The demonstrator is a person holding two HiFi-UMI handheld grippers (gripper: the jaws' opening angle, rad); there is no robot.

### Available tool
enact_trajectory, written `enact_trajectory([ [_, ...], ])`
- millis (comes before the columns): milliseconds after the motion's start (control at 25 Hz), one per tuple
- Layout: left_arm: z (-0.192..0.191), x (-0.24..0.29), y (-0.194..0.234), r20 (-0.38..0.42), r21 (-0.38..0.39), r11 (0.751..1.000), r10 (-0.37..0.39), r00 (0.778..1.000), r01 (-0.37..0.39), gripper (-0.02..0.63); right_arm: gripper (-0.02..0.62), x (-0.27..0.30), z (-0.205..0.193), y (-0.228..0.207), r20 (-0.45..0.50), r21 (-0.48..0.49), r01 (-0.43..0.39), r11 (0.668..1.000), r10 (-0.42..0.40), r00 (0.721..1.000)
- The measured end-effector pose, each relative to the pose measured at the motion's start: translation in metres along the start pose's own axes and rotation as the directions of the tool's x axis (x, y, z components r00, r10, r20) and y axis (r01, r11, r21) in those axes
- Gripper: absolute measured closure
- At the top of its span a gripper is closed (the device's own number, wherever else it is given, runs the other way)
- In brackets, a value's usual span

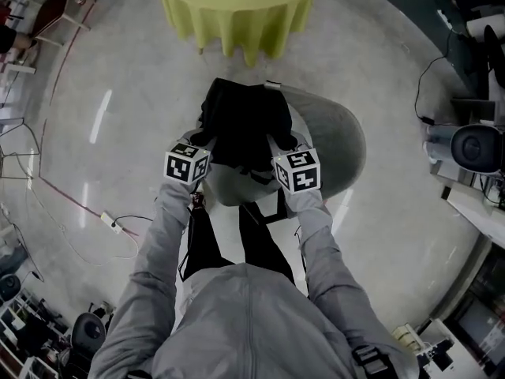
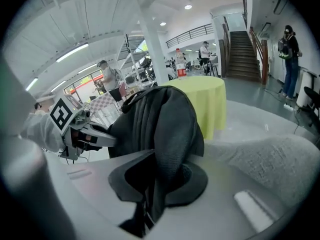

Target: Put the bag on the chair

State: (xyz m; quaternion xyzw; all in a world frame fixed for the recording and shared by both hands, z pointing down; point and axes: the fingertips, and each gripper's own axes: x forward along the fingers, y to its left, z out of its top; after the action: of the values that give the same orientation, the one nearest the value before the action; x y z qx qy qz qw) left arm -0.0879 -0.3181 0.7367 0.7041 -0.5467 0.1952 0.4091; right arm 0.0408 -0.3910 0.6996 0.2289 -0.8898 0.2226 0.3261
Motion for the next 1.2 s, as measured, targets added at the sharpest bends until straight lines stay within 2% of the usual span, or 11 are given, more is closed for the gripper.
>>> enact_trajectory([
  [80, -0.005, 0.009, 0.003, -0.011, -0.012, 1.0, -0.007, 1.0, 0.007, 0.566, 0.546, 0.009, -0.007, -0.007, -0.009, -0.002, 0.009, 1.0, -0.009, 1.0],
  [200, 0.0, 0.018, 0.005, -0.004, 0.01, 1.0, -0.021, 1.0, 0.021, 0.566, 0.545, 0.017, -0.006, -0.019, -0.001, 0.012, 0.033, 0.999, -0.033, 0.999],
  [400, 0.002, 0.037, 0.02, -0.041, 0.002, 0.999, 0.046, 0.998, -0.046, 0.56, 0.502, 0.034, -0.011, -0.042, -0.025, 0.05, 0.083, 0.995, -0.082, 0.996],
  [480, 0.002, 0.039, 0.02, -0.064, 0.024, 0.998, 0.06, 0.996, -0.058, 0.551, 0.483, 0.032, -0.014, -0.047, -0.043, 0.047, 0.109, 0.993, -0.107, 0.993],
  [560, -0.002, 0.038, 0.02, -0.095, 0.039, 0.998, 0.055, 0.994, -0.052, 0.522, 0.423, 0.026, -0.019, -0.052, -0.058, 0.052, 0.145, 0.988, -0.142, 0.988],
  [600, -0.006, 0.036, 0.021, -0.108, 0.037, 0.998, 0.051, 0.993, -0.047, 0.485, 0.393, 0.021, -0.023, -0.055, -0.065, 0.062, 0.163, 0.985, -0.159, 0.985],
  [680, -0.013, 0.029, 0.026, -0.116, 0.021, 0.999, 0.044, 0.992, -0.042, 0.448, 0.38, 0.011, -0.029, -0.06, -0.071, 0.098, 0.193, 0.976, -0.186, 0.98],
  [800, -0.014, 0.015, 0.036, -0.073, 0.003, 0.999, 0.042, 0.996, -0.042, 0.436, 0.381, -0.013, -0.03, -0.063, -0.056, 0.129, 0.241, 0.962, -0.236, 0.97],
  [1000, 0.011, -0.028, 0.041, 0.074, 0.025, 0.999, 0.045, 0.996, -0.047, 0.439, 0.382, -0.062, -0.027, -0.057, -0.011, 0.172, 0.319, 0.932, -0.322, 0.947],
  [1200, 0.033, -0.077, 0.039, 0.143, 0.115, 0.993, -0.009, 0.99, -0.007, 0.52, 0.384, -0.107, -0.002, -0.03, 0.094, 0.208, 0.378, 0.902, -0.403, 0.91],
])
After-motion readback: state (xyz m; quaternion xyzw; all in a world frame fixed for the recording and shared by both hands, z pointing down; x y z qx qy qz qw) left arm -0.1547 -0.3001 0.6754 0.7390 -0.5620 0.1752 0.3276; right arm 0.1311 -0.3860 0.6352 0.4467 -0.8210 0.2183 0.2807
